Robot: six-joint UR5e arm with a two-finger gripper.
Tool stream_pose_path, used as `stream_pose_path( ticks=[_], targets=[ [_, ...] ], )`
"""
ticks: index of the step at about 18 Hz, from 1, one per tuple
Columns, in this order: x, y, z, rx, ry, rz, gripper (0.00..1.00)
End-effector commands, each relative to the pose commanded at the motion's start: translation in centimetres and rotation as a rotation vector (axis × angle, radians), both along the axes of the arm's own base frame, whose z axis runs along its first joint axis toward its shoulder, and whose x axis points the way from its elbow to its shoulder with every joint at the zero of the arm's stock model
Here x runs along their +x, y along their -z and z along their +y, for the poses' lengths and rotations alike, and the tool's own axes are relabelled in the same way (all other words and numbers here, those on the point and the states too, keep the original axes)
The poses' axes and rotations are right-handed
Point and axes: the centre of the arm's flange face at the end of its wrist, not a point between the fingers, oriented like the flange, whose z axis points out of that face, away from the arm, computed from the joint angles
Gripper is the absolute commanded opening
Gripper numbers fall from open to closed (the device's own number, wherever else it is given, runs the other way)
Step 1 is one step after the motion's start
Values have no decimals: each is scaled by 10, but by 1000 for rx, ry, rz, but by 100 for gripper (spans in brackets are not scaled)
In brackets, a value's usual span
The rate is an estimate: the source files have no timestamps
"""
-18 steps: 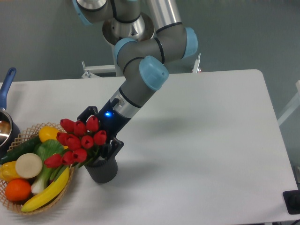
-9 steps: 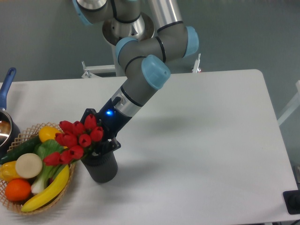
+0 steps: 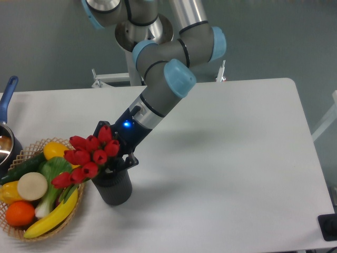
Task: Pick up the flowers from the vase
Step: 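Lift the gripped tulips upward out of the black vase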
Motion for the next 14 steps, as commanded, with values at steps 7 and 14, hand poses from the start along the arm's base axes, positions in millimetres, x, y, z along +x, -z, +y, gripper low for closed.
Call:
stream_pose_path(
  ticks=[7,14],
  targets=[
    [-6,-27,-9,56,-37,-74,48],
    [-2,-54,-9,97,-43,-119,48]
  ],
)
